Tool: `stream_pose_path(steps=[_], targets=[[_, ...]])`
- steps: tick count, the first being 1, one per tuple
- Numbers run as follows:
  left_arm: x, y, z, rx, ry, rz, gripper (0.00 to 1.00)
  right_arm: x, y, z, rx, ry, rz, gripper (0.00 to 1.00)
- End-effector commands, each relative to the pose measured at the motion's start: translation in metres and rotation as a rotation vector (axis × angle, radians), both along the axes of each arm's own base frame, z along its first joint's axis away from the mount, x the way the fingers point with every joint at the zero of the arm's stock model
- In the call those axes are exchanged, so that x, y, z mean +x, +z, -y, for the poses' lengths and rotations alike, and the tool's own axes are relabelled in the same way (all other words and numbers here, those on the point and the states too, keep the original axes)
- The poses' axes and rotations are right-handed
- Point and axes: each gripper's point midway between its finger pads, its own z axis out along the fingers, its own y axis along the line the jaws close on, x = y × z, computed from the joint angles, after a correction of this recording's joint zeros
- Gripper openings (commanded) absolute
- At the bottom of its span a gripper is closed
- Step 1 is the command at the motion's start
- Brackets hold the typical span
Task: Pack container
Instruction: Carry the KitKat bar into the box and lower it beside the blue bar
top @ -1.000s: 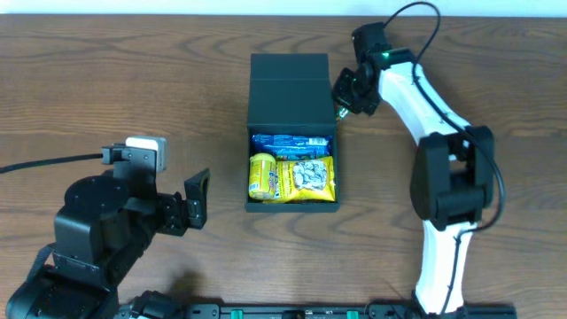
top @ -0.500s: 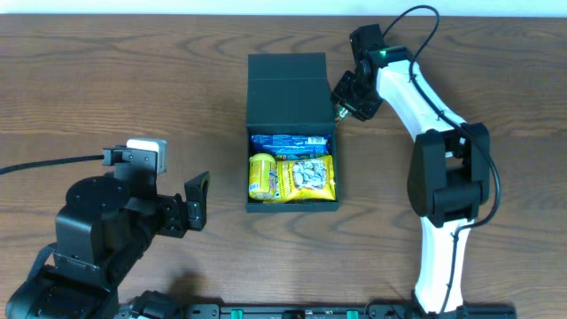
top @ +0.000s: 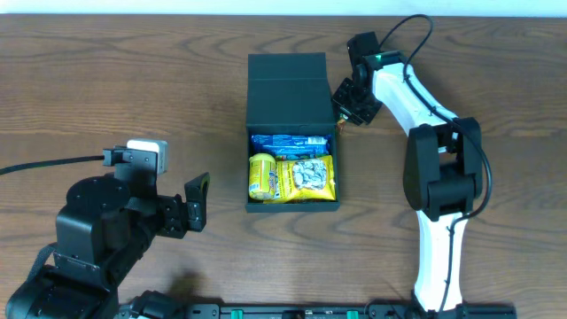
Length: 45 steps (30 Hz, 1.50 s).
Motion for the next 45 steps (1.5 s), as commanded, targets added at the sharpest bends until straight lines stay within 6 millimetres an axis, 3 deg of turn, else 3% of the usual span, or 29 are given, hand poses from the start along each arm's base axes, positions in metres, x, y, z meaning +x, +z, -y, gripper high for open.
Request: stream_pose_path(steps=[1, 9, 15, 17, 19, 23, 28, 32, 38, 45], targets=[[-0.001, 0.009, -0.001, -0.011, 0.005, 0.019, 0.96, 0.002, -0.007, 0.001, 0.001, -0.009, -0.011, 0.22], [-0.002, 0.008, -0.001, -0.009, 0.005, 0.014, 0.95, 0.003, -0.008, 0.018, -0.008, 0.006, -0.017, 0.18], [-0.002, 0.008, -0.001, -0.009, 0.005, 0.015, 0.95, 0.008, 0.001, 0.047, -0.031, 0.109, 0.0, 0.08], [-0.002, 0.008, -0.001, -0.009, 0.005, 0.015, 0.95, 0.012, 0.012, 0.056, -0.041, 0.163, 0.018, 0.02], [-0.002, 0.008, -0.001, -0.009, 0.005, 0.015, 0.95, 0.019, 0.03, 0.062, -0.054, 0.239, 0.055, 0.02], [-0.001, 0.008, -0.002, -0.007, 0.008, 0.016, 0.95, 0.032, 0.078, 0.061, -0.099, 0.466, 0.157, 0.01], [-0.002, 0.008, -0.002, -0.007, 0.008, 0.015, 0.95, 0.026, 0.136, 0.034, -0.158, 0.858, 0.271, 0.01], [-0.001, 0.008, -0.002, -0.007, 0.008, 0.017, 0.95, -0.01, 0.166, -0.007, -0.141, 1.287, 0.331, 0.01], [-0.001, 0.009, -0.002, -0.008, 0.008, 0.019, 0.95, -0.085, 0.163, -0.061, -0.066, 1.788, 0.233, 0.01], [-0.001, 0.009, -0.002, -0.008, 0.007, 0.019, 0.95, -0.118, 0.157, -0.107, -0.02, 2.018, 0.243, 0.01]])
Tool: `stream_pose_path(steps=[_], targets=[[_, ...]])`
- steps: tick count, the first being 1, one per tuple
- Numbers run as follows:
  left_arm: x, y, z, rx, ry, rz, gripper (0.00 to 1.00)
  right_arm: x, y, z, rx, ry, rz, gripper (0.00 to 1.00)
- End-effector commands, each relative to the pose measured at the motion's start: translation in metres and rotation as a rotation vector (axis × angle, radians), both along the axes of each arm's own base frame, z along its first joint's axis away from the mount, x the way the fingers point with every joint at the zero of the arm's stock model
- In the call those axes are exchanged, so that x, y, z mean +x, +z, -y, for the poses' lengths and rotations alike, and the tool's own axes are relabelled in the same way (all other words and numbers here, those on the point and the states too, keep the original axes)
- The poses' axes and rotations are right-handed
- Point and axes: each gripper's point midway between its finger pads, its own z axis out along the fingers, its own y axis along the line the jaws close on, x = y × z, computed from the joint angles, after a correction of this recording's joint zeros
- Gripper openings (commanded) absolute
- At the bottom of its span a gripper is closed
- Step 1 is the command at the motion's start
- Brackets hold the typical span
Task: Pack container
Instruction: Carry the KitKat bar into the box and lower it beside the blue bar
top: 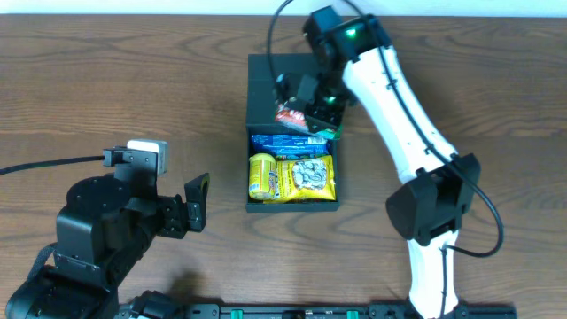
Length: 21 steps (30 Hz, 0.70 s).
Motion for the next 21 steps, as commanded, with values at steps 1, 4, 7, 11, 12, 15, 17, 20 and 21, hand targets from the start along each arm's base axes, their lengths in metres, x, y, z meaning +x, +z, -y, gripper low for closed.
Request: stream_pose_path(steps=[1, 4, 7, 11, 12, 15, 17, 20, 21], targets=[[-0.001, 0.009, -0.001, -0.009, 0.007, 0.021, 0.95, -0.015, 0.001, -0.018, 0.046, 0.16, 0.001, 0.01], [-0.001, 0.009, -0.001, -0.009, 0.007, 0.021, 0.95, -0.027, -0.005, -0.027, 0.055, 0.233, -0.023, 0.01], [-0.001, 0.009, -0.001, -0.009, 0.007, 0.021, 0.95, -0.035, -0.022, -0.03, 0.047, 0.311, -0.046, 0.01], [-0.001, 0.009, -0.001, -0.009, 0.007, 0.021, 0.95, -0.029, -0.045, -0.03, 0.035, 0.352, -0.023, 0.01], [-0.001, 0.009, -0.001, -0.009, 0.007, 0.021, 0.95, -0.025, -0.051, -0.028, 0.023, 0.353, -0.009, 0.01], [-0.001, 0.009, -0.001, -0.009, 0.007, 0.021, 0.95, -0.012, -0.067, -0.025, -0.017, 0.354, 0.046, 0.01], [-0.001, 0.009, -0.001, -0.009, 0.007, 0.021, 0.95, -0.004, -0.077, -0.026, -0.029, 0.353, 0.083, 0.01], [-0.001, 0.009, -0.001, -0.006, 0.005, 0.023, 0.95, 0.016, -0.084, -0.022, -0.079, 0.323, 0.164, 0.56], [-0.001, 0.009, -0.001, -0.006, 0.005, 0.023, 0.95, 0.024, -0.084, -0.02, -0.101, 0.29, 0.197, 0.93]])
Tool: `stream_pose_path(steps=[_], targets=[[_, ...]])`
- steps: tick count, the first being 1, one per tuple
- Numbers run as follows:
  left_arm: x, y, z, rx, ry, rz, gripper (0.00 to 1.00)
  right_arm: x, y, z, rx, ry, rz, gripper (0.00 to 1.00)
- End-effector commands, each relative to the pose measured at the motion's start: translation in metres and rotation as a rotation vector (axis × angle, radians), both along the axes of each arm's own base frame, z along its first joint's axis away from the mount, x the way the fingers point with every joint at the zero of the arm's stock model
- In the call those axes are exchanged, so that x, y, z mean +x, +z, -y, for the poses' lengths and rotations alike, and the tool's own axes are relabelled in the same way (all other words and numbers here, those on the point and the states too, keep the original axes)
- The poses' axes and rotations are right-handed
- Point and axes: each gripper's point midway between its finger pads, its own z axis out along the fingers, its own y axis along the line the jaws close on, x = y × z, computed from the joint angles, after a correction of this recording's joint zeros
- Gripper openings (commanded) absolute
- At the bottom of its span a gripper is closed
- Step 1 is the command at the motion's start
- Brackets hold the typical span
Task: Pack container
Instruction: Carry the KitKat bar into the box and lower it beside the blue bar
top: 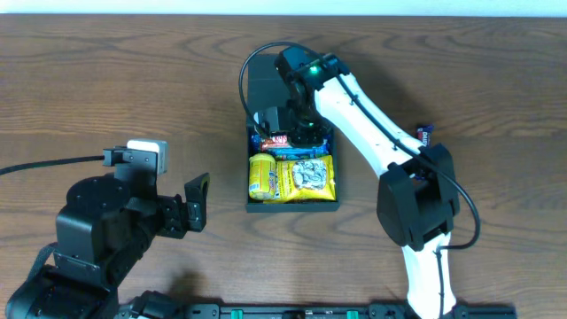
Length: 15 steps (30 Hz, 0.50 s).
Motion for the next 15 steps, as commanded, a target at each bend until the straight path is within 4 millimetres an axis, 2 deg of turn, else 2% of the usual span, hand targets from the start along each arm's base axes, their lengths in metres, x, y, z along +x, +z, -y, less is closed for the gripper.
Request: stream_pose_path(steps=[1, 3, 7, 11, 15], targets=[[-0.001, 0.009, -0.001, -0.007, 0.005, 0.022, 0.95, 0.017, 0.0, 0.01, -0.067, -0.052, 0.088, 0.99], [-0.001, 0.009, -0.001, -0.007, 0.005, 0.022, 0.95, 0.028, 0.001, 0.016, -0.108, -0.09, 0.143, 0.99], [-0.001, 0.009, -0.001, -0.007, 0.005, 0.023, 0.95, 0.032, 0.012, 0.02, -0.125, -0.189, 0.181, 0.99], [-0.001, 0.009, -0.001, -0.007, 0.005, 0.022, 0.95, 0.031, 0.042, 0.02, -0.082, -0.248, 0.226, 0.99], [-0.001, 0.009, -0.001, -0.007, 0.005, 0.022, 0.95, 0.024, 0.085, 0.025, -0.034, -0.256, 0.284, 0.98]])
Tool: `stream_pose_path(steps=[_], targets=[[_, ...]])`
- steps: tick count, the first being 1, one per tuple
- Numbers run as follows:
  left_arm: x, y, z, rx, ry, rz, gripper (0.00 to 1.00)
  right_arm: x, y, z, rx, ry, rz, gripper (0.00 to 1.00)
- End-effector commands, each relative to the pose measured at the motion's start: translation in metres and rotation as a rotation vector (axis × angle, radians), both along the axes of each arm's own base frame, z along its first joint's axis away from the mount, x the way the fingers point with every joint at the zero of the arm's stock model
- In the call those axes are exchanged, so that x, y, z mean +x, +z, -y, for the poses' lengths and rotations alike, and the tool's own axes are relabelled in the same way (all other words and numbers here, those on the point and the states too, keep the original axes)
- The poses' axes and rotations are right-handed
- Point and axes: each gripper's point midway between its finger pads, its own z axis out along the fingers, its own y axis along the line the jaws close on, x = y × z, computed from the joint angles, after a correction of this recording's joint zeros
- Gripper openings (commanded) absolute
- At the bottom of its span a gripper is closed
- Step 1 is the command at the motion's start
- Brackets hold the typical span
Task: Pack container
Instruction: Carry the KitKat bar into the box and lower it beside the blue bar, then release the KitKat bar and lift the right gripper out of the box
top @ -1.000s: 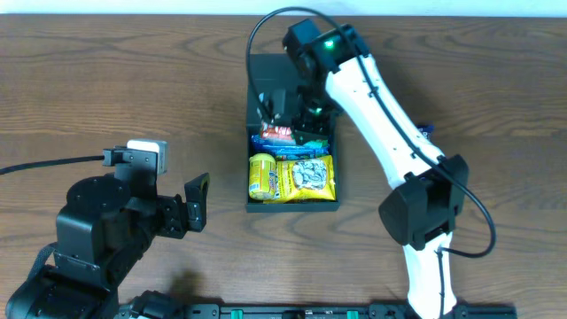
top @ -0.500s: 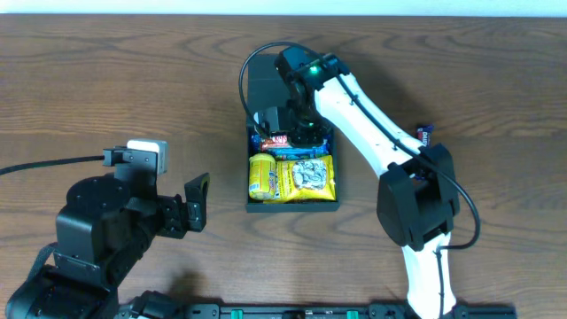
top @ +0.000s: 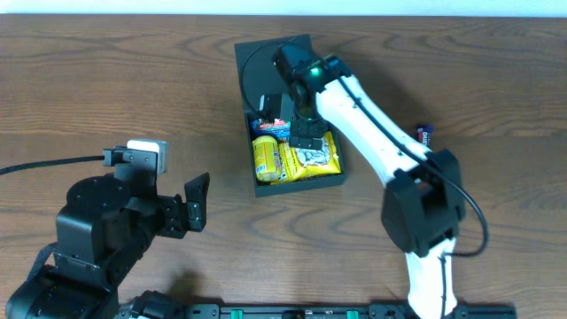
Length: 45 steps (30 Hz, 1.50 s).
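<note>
A black box [top: 337, 177] with its lid [top: 261, 66] folded open at the back sits askew at the table's middle. Inside lie a yellow can [top: 268, 158], a yellow snack bag [top: 317, 158] and, at the back, a blue packet with a red-and-white packet [top: 272, 125] on it. My right gripper [top: 304, 135] reaches down into the back of the box, beside the red-and-white packet. Its jaws are hidden by the wrist. My left gripper [top: 193, 204] rests open at the lower left, far from the box.
A small dark packet [top: 423, 135] lies on the table to the right of the box, beside the right arm. A black cable [top: 44, 164] runs from the left arm to the table's left edge.
The box has turned counter-clockwise and shifted slightly. My right gripper has moved from the box's back left towards its middle, lower inside. The red-and-white packet now lies on the blue one.
My right gripper was first down at the table right of the open box. Then it was over the lid with a red-and-white packet. Then it was over the box's back with it. Now it is in the box, which is turned askew. The left arm stayed still.
</note>
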Motion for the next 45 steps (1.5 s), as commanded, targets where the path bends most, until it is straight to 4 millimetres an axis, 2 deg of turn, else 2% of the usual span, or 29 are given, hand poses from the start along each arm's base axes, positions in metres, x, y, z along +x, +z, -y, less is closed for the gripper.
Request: stream_pose_path(steps=[1, 2, 4, 5, 7, 9, 10, 12, 13, 15, 16, 17, 18, 21, 23, 28, 32, 40, 45], targets=[[-0.001, 0.009, -0.001, -0.007, 0.005, 0.022, 0.95, -0.002, 0.062, 0.005, 0.068, -0.04, 0.121, 0.93], [-0.001, 0.009, -0.001, -0.007, 0.005, 0.022, 0.95, -0.002, 0.073, 0.008, 0.081, -0.047, 0.142, 0.82], [-0.001, 0.009, -0.001, -0.006, 0.005, 0.021, 0.95, 0.001, 0.089, 0.018, 0.111, -0.105, 0.174, 0.48], [-0.001, 0.009, -0.001, -0.006, 0.005, 0.02, 0.96, 0.004, 0.093, 0.026, 0.125, -0.15, 0.181, 0.41], [-0.001, 0.008, -0.002, -0.005, 0.005, 0.017, 0.95, 0.012, 0.093, 0.047, 0.163, -0.306, 0.165, 0.44], [-0.002, 0.007, -0.002, -0.004, 0.005, 0.015, 0.95, 0.014, 0.085, 0.063, 0.205, -0.434, 0.111, 0.39], [-0.002, 0.007, -0.002, -0.004, 0.005, 0.014, 0.95, 0.013, 0.079, 0.069, 0.244, -0.5, 0.06, 0.31], [-0.002, 0.007, -0.002, -0.004, 0.005, 0.014, 0.96, 0.012, 0.064, 0.077, 0.314, -0.617, -0.033, 0.08], [-0.002, 0.007, -0.002, -0.004, 0.005, 0.015, 0.95, 0.012, 0.054, 0.083, 0.328, -0.67, -0.065, 0.02], [-0.002, 0.007, -0.002, -0.004, 0.005, 0.015, 0.95, 0.012, 0.034, 0.092, 0.331, -0.758, -0.117, 0.02], [-0.002, 0.007, -0.002, -0.004, 0.005, 0.014, 0.96, 0.011, 0.021, 0.095, 0.324, -0.793, -0.136, 0.09], [-0.002, 0.007, -0.002, -0.004, 0.005, 0.015, 0.95, 0.01, 0.01, 0.095, 0.315, -0.816, -0.155, 0.3], [-0.002, 0.007, -0.002, -0.004, 0.005, 0.015, 0.95, 0.008, 0.001, 0.095, 0.307, -0.827, -0.169, 0.42], [-0.002, 0.007, -0.002, -0.004, 0.005, 0.015, 0.95, 0.004, -0.018, 0.087, 0.312, -0.819, -0.206, 0.52], [-0.002, 0.007, -0.002, -0.004, 0.005, 0.015, 0.95, 0.003, -0.026, 0.079, 0.334, -0.813, -0.228, 0.52], [-0.002, 0.007, -0.002, -0.005, 0.005, 0.014, 0.95, 0.003, -0.04, 0.072, 0.352, -0.831, -0.238, 0.4], [-0.002, 0.007, -0.002, -0.005, 0.005, 0.014, 0.95, -0.004, -0.048, 0.065, 0.348, -0.815, -0.254, 0.41], [-0.002, 0.007, -0.001, -0.006, 0.004, 0.014, 0.95, -0.008, -0.048, 0.057, 0.348, -0.807, -0.268, 0.41], [-0.002, 0.007, -0.001, -0.007, 0.002, 0.013, 0.95, -0.014, -0.043, 0.043, 0.412, -0.787, -0.329, 0.4]])
